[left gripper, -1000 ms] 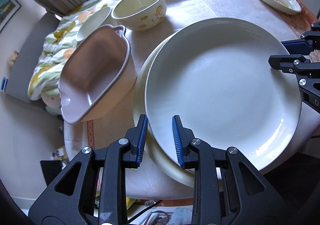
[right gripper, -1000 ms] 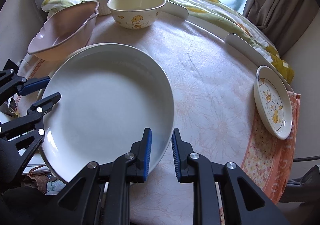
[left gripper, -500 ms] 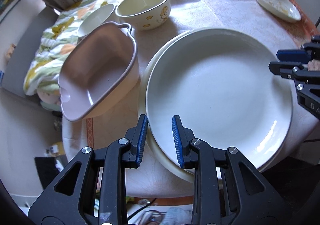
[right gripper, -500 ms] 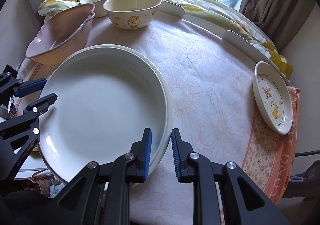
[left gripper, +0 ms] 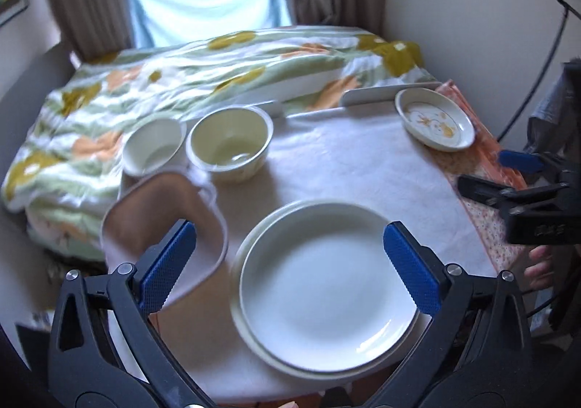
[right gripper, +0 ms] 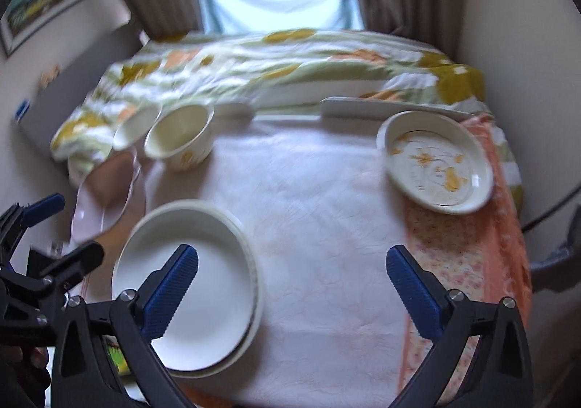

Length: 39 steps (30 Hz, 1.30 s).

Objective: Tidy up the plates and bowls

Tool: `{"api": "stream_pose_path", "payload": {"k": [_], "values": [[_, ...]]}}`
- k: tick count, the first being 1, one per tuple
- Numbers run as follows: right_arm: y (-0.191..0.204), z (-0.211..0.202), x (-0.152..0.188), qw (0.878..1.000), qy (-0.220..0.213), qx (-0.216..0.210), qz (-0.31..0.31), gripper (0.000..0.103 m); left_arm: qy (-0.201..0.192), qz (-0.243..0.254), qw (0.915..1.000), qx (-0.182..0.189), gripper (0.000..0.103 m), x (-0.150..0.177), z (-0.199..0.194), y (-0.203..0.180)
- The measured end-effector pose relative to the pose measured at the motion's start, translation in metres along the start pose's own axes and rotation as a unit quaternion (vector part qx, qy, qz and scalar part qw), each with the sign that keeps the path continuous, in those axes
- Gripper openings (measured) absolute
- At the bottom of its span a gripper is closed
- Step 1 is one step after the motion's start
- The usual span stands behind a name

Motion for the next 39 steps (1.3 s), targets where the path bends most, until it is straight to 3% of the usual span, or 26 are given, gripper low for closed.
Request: {"api": "stream_pose_path", "payload": {"k": [4, 7, 10, 12, 15, 21, 26, 28, 31, 34, 36, 37, 39], "values": [[-0.044, -0.031, -0.009, 0.999, -0.030, 0.020, 0.039, 0.103, -0.008, 0.012, 0.9986, 0.051, 0.103, -0.036, 0.009, -0.022], [-0.070, -0.046, -0.022, 0.999, -0.006, 0.034, 0.027, 0.103, -0.020, 0.017, 0.9953, 0.094, 0.103, -0.077, 0.015, -0.040], [-0.100, -0.067, -0.047, 0.996, -0.039, 0.080, 0.031, 0.103, -0.034, 0.028, 0.9912, 0.125, 0.103, -0.118, 0.024, -0.063], [-0.113, -0.071, -0.057, 0.994, -0.059, 0.078, 0.053, 0.103, -0.027, 0.034, 0.9892, 0.140, 0.103, -0.138, 0.038, -0.076], [-0.122, -0.053, -0.054, 0.992, -0.049, 0.007, 0.117, 0.103, -0.009, 0.044, 0.9840, 0.172, 0.103, -0.161, 0.066, -0.102], [-0.172, 0.014, -0.035, 0.975, 0.006, 0.014, 0.223, 0.101, 0.058, 0.062, 0.9764, 0.199, 0.097, -0.172, 0.154, -0.143], [-0.191, 0.063, -0.036, 0.966, 0.027, 0.005, 0.257, 0.077, 0.118, 0.080, 0.9683, 0.205, 0.062, -0.166, 0.228, -0.169], [-0.201, 0.079, -0.035, 0.960, 0.030, -0.004, 0.280, 0.067, 0.137, 0.086, 0.9648, 0.207, 0.053, -0.163, 0.250, -0.176], [-0.214, 0.096, -0.037, 0.953, 0.034, -0.005, 0.300, 0.052, 0.156, 0.089, 0.9606, 0.212, 0.051, -0.162, 0.277, -0.186], [-0.223, 0.101, -0.041, 0.951, 0.031, 0.005, 0.309, 0.045, 0.157, 0.096, 0.9594, 0.214, 0.050, -0.167, 0.288, -0.192], [-0.226, 0.106, -0.043, 0.950, 0.032, 0.009, 0.311, 0.040, 0.159, 0.099, 0.9598, 0.209, 0.044, -0.171, 0.292, -0.194], [-0.226, 0.108, -0.044, 0.950, 0.034, 0.010, 0.309, 0.033, 0.162, 0.100, 0.9596, 0.208, 0.036, -0.171, 0.294, -0.193], [-0.227, 0.110, -0.044, 0.952, 0.037, 0.013, 0.305, 0.029, 0.167, 0.107, 0.9594, 0.201, 0.033, -0.171, 0.300, -0.193]]}}
Point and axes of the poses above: each gripper's, at about its wrist camera, not at the fingertips, and z roughly the way its jaws point, y to its left, x to its underside, the point moved 10 cm from there along z, roughly the way its jaws point, and after that the axes turned 5 degrees about z, right-handed, at the moved point
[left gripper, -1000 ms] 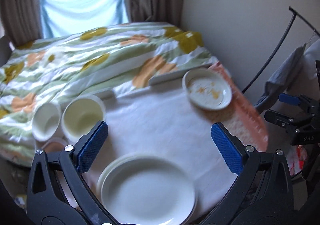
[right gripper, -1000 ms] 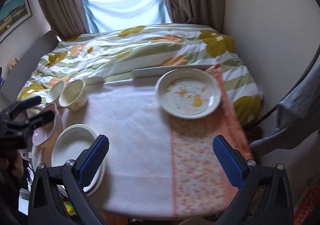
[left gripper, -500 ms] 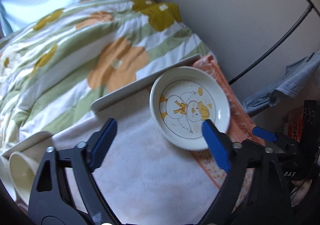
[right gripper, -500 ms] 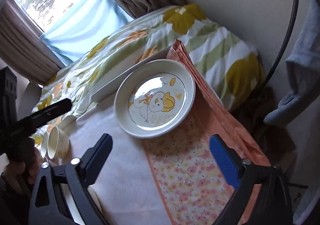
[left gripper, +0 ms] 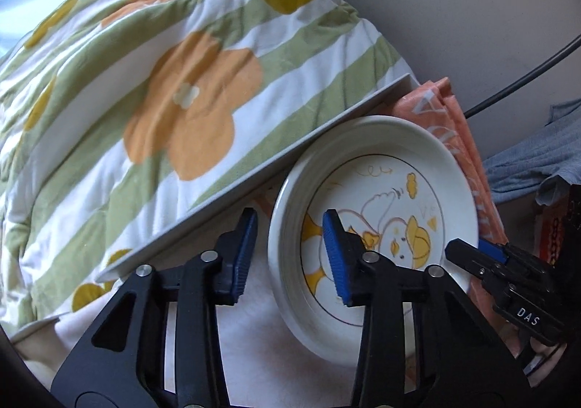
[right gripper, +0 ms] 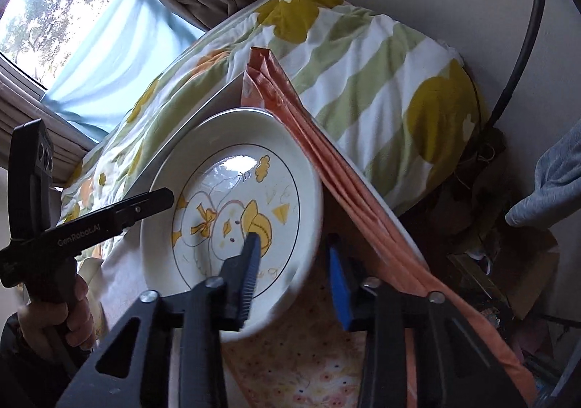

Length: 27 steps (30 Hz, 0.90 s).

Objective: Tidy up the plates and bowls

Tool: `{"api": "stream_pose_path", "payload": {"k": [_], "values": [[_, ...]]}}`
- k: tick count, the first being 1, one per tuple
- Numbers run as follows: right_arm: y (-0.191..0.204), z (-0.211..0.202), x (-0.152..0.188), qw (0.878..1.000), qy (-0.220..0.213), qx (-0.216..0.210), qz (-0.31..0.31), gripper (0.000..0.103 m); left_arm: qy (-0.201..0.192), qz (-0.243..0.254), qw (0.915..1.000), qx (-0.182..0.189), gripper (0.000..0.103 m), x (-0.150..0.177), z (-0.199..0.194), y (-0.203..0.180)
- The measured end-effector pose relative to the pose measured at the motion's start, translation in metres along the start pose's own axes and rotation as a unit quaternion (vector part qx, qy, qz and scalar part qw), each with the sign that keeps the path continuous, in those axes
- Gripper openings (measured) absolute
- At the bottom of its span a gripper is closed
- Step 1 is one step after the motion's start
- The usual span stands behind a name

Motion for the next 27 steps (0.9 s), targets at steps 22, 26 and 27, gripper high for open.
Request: {"api": "stream_pose_path", "payload": {"k": [22, 26, 27], "values": [[0.006, 0.004, -0.005, 0.996, 0.006, 0.034, -0.087, 0.014, -0.005, 0.005, 0.9987, -0.050, 0.015, 0.018, -0.018, 0.002], [0.011, -0.006, -0.001, 0.995, 0.002, 0.026, -0.092, 0.014, -0.022, 0.002, 0.9984, -0.053, 0.015, 0.024, -0.041, -0.002], [0.013, -0.011, 0.000, 0.995, 0.001, 0.021, -0.093, 0.014, -0.027, -0.001, 0.9982, -0.053, 0.015, 0.026, -0.049, -0.002]]}}
Point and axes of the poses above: each gripper's, at about its wrist camera, not at the fingertips, and z roughly the way its jaws point, y to its left, x to its underside, the point moved 10 cm from there along z, roughly the way its jaws point, and after that the axes turned 5 degrees about z, right-handed, at the moved point
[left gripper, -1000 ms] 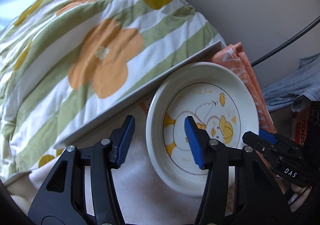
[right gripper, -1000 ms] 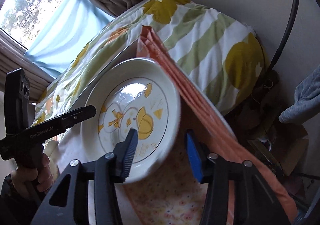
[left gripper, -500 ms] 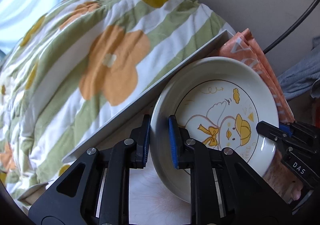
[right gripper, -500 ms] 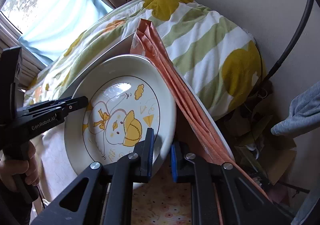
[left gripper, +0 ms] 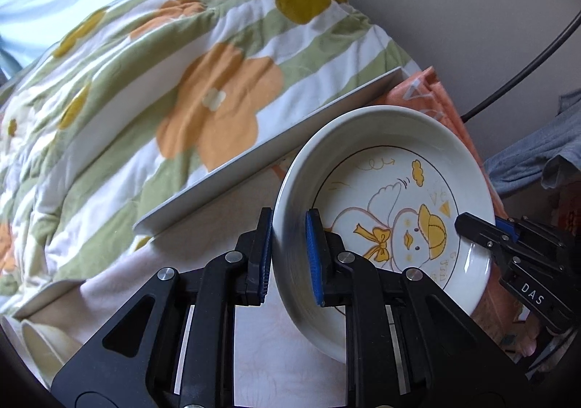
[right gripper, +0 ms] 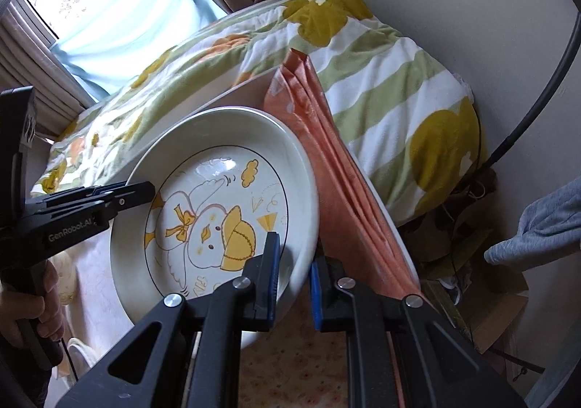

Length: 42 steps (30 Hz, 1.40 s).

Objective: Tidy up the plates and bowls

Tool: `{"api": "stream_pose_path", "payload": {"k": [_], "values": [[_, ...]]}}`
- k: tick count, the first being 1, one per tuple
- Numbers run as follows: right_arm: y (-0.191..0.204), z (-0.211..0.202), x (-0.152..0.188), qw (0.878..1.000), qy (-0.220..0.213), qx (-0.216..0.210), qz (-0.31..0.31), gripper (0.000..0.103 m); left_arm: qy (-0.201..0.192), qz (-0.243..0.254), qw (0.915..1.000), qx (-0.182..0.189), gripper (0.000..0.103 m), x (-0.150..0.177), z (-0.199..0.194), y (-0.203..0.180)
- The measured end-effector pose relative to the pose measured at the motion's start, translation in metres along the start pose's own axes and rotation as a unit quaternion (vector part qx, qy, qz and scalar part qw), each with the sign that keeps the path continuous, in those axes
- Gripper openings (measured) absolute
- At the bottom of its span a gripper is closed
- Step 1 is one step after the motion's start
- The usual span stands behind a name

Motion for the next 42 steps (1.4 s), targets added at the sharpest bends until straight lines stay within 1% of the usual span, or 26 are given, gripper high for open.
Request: {"api": "stream_pose_path", "payload": {"k": [3, 7, 13, 19, 23, 27, 31, 33, 36, 42], "values": [[0.008, -0.012, 0.002, 1.000, 0.004, -0.012, 0.002, 0.014, -0.017, -0.007, 0.9998, -0.003, 0.015, 0.006, -0.024, 0.001], [0.026, -0.035, 0.008, 1.000, -0.006, -0.020, -0.015, 0.014, -0.037, -0.013, 0.9991, -0.017, 0.015, 0.022, -0.058, 0.006], [0.060, -0.065, 0.028, 0.998, -0.018, -0.036, -0.045, 0.014, -0.060, -0.040, 0.9970, -0.029, 0.015, 0.059, -0.108, 0.020], [0.104, -0.085, 0.065, 0.995, -0.013, -0.060, -0.075, 0.014, -0.074, -0.073, 0.9933, -0.049, 0.015, 0.117, -0.154, 0.041], [0.129, -0.085, 0.100, 0.993, 0.012, -0.069, -0.097, 0.014, -0.064, -0.100, 0.9912, -0.058, 0.015, 0.174, -0.172, 0.057], [0.152, -0.076, 0.147, 0.990, 0.039, -0.081, -0.113, 0.014, -0.055, -0.133, 0.9871, -0.069, 0.015, 0.229, -0.181, 0.074], [0.169, -0.062, 0.181, 0.985, 0.064, -0.090, -0.134, 0.014, -0.047, -0.169, 0.9816, -0.076, 0.015, 0.276, -0.182, 0.086], [0.175, -0.052, 0.196, 0.981, 0.080, -0.095, -0.150, 0.014, -0.042, -0.184, 0.9791, -0.076, 0.015, 0.292, -0.177, 0.089], [0.181, -0.042, 0.207, 0.976, 0.090, -0.090, -0.178, 0.014, -0.034, -0.205, 0.9752, -0.076, 0.015, 0.314, -0.169, 0.092], [0.181, -0.029, 0.212, 0.970, 0.094, -0.080, -0.210, 0.014, -0.029, -0.226, 0.9710, -0.074, 0.015, 0.330, -0.155, 0.087]]}}
Point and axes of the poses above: each gripper's, at about its wrist camera, not at the fingertips, and z roughly the way its jaws point, y to its left, x to its underside, the point moved 10 cm from there along z, roughly the way its jaws point, and after that the axes turned 5 degrees about z, right-handed, at the moved point
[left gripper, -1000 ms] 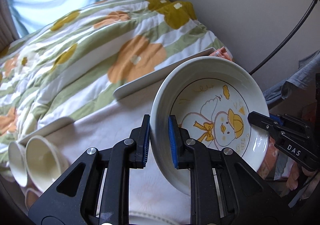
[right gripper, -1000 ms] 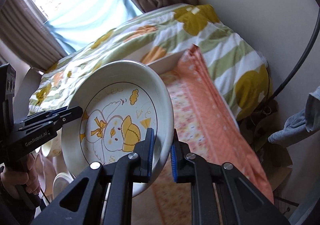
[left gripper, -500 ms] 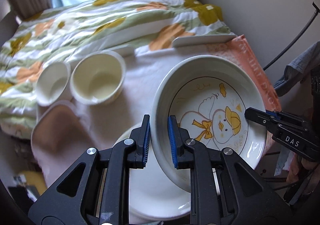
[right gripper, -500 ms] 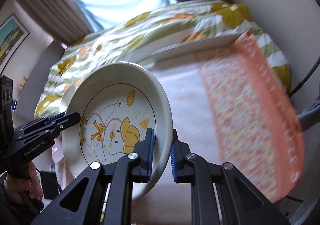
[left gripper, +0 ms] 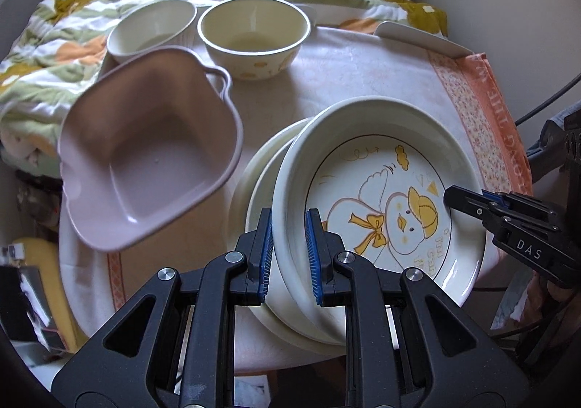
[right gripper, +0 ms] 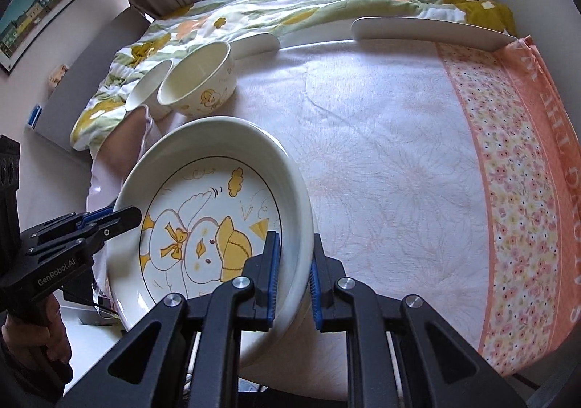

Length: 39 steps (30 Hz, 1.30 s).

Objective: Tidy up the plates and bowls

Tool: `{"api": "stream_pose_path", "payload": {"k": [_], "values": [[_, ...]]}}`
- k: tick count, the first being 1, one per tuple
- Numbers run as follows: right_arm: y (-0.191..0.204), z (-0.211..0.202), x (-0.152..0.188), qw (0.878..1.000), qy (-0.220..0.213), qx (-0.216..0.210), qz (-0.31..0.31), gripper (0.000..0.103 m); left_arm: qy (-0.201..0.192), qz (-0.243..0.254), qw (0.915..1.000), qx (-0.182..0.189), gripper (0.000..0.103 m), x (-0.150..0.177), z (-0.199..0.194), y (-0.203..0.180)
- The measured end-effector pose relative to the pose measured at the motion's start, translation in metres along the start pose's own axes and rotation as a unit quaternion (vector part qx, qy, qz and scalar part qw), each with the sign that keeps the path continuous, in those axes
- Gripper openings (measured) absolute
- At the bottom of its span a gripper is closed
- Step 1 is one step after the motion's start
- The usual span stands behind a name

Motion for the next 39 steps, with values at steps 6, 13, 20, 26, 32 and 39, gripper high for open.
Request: {"api": "stream_pose_path", "payload": {"k": [6, 13, 20, 26, 32, 39], "values": [[-0.001, 0.007, 0.002, 0.999, 0.012, 0.015, -0.034, 0.014, 0.008, -0.003, 0.9999, -0.009, 0.015, 0.011, 0.010, -0.001], [0.005, 0.009, 0.002, 0.997, 0.015, 0.031, -0.074, 0.014, 0.015, -0.002, 0.9994, -0.032, 0.015, 0.017, 0.017, -0.001], [0.008, 0.011, 0.004, 0.993, 0.013, 0.045, -0.106, 0.014, 0.008, 0.045, 0.9952, -0.086, 0.015, 0.012, 0.014, -0.005], [0.009, 0.013, 0.007, 0.989, 0.013, 0.065, -0.134, 0.014, 0.003, 0.052, 0.9931, -0.105, 0.015, 0.010, 0.013, -0.001], [0.011, 0.015, 0.006, 0.987, 0.012, 0.073, -0.144, 0.014, 0.001, 0.054, 0.9924, -0.110, 0.015, 0.011, 0.012, 0.000], [0.012, 0.014, 0.005, 0.985, 0.005, 0.083, -0.150, 0.014, -0.001, 0.086, 0.9862, -0.141, 0.015, 0.013, 0.014, -0.005]]}}
Point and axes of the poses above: each gripper's, at about its wrist camera, not at the fingertips, and z roughly the way its jaws point, y to its left, x to its underside, the point moved 10 cm from there along z, roughly the way its jaws point, and after that the axes turned 5 degrees about z, right-handed, at the moved point
